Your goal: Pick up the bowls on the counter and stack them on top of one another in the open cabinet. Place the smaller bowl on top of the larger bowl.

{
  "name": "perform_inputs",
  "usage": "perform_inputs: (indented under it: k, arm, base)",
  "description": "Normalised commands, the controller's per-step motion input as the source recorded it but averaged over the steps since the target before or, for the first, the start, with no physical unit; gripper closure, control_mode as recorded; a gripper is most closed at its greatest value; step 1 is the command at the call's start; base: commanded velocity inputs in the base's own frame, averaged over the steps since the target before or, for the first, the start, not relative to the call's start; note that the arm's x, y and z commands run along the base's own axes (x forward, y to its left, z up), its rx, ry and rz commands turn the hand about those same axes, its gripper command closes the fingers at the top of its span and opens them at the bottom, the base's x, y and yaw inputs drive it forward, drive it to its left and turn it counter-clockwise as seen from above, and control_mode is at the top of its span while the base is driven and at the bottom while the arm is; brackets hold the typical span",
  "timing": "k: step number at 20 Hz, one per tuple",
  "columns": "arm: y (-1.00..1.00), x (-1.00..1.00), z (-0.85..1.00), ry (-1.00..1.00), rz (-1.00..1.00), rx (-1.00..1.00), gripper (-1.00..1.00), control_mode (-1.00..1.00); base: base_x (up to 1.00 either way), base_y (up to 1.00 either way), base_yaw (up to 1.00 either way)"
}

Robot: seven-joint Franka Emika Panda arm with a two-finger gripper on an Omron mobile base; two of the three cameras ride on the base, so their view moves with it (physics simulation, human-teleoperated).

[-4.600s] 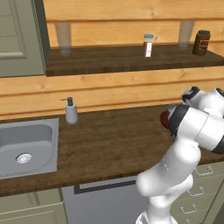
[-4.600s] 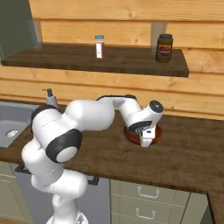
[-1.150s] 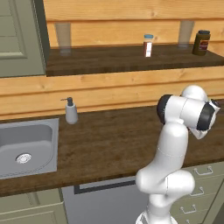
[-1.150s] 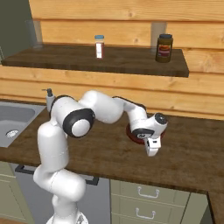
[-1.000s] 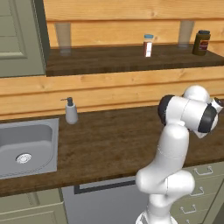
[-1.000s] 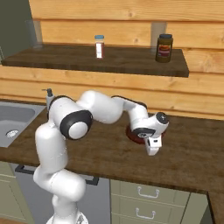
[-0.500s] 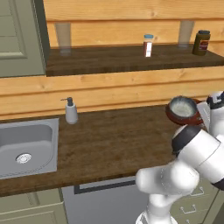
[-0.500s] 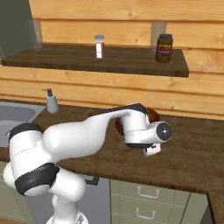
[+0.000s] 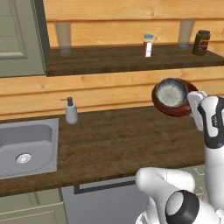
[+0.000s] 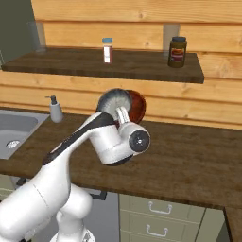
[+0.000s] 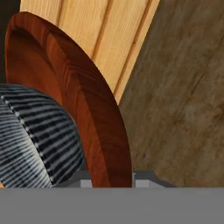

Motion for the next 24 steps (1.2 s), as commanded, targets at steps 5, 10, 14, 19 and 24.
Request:
perform_inputs:
  k: [5,10,14,19,24]
  arm:
    - [1.00,-0.05,1.00,0.05,0.03,0.00,1.00,-1.00]
    - [0.92,-0.09,1.00,0.11,0.07,0.00,1.00,-1.00]
    - [0.77,0.01,0.96,0.22,0.15,0.13,1.00,-1.00]
    - [0.40,-0.60,0.61,-0.14,0.16,0.02,1.00,-1.00]
    - [0.02,-1.00,0.29,-0.51,0.05,0.00,1.00,-1.00]
  base:
    - [0.00,0.00,0.00]
    - [0.00,0.00,0.00]
    - [0.00,0.00,0.00]
    - [0.00,0.00,0.00]
    - [0.00,0.00,0.00]
